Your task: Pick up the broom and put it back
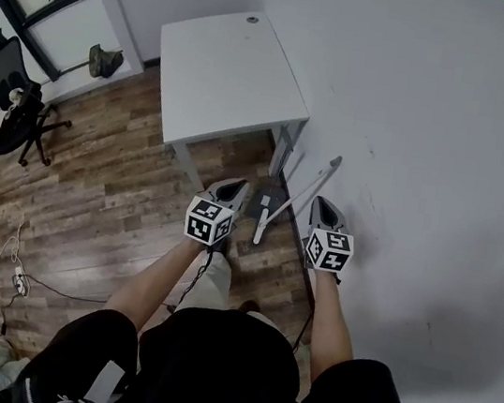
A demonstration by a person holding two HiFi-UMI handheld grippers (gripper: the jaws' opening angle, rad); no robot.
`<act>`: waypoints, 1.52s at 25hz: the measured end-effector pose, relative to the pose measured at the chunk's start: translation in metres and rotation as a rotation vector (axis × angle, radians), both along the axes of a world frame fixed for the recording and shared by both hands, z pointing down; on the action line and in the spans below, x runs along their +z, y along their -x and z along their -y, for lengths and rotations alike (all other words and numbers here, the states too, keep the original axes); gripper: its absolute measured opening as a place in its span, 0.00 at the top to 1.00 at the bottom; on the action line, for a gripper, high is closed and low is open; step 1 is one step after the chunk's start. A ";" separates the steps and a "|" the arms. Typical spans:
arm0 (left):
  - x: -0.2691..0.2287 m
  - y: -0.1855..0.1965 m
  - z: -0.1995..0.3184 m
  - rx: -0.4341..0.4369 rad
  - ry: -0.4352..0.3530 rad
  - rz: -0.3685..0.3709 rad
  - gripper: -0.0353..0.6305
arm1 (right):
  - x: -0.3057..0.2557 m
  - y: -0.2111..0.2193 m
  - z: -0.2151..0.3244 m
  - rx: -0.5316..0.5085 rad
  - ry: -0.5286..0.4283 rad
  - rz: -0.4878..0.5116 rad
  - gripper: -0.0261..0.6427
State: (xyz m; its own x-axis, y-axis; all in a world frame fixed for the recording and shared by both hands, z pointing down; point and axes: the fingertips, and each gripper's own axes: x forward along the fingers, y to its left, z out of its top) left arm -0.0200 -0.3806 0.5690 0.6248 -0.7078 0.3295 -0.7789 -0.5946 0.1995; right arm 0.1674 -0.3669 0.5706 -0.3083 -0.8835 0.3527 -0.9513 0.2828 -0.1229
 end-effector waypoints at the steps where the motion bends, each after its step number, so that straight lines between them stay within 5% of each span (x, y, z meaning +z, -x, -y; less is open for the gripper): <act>1: -0.004 -0.003 -0.010 -0.004 -0.011 -0.002 0.92 | -0.004 -0.002 -0.009 -0.008 -0.008 -0.002 0.93; 17: -0.040 -0.035 -0.104 -0.031 -0.095 0.013 0.92 | -0.029 -0.031 -0.106 -0.054 -0.053 0.003 0.93; 38: -0.046 -0.039 -0.144 -0.038 -0.099 0.034 0.92 | -0.032 -0.030 -0.143 -0.087 -0.059 0.001 0.93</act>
